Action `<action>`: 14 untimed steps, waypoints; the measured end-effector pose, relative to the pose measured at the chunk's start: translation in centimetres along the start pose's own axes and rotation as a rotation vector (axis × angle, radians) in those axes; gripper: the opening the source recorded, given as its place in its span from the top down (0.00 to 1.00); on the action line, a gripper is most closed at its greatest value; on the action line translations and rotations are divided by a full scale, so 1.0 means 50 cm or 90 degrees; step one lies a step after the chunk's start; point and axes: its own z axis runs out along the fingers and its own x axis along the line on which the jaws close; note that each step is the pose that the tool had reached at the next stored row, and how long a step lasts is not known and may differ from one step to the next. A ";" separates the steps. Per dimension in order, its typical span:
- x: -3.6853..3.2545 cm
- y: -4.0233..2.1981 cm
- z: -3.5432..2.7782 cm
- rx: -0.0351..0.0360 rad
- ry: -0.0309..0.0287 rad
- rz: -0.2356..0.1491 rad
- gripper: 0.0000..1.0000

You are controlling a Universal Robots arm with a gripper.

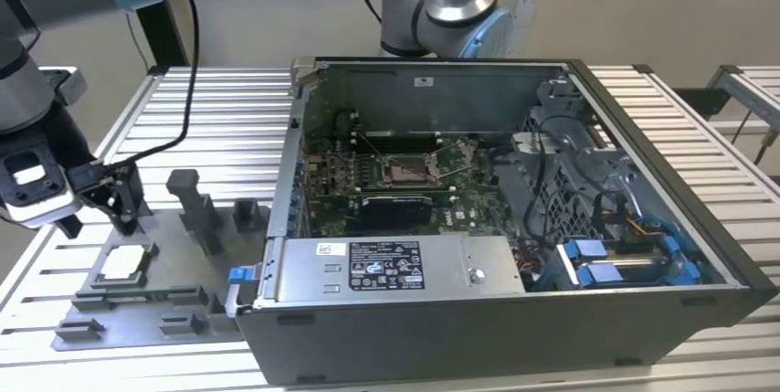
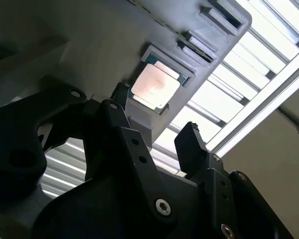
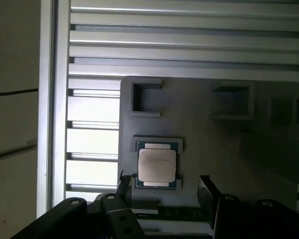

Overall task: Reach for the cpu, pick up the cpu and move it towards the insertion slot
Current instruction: 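Pick up the cpu and move it towards the insertion slot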

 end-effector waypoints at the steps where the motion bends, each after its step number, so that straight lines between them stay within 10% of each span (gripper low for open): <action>1: 0.001 -0.001 0.001 0.0000 0.0000 0.000 0.00; 14: 0.005 -0.015 0.021 0.0000 0.0000 0.000 0.00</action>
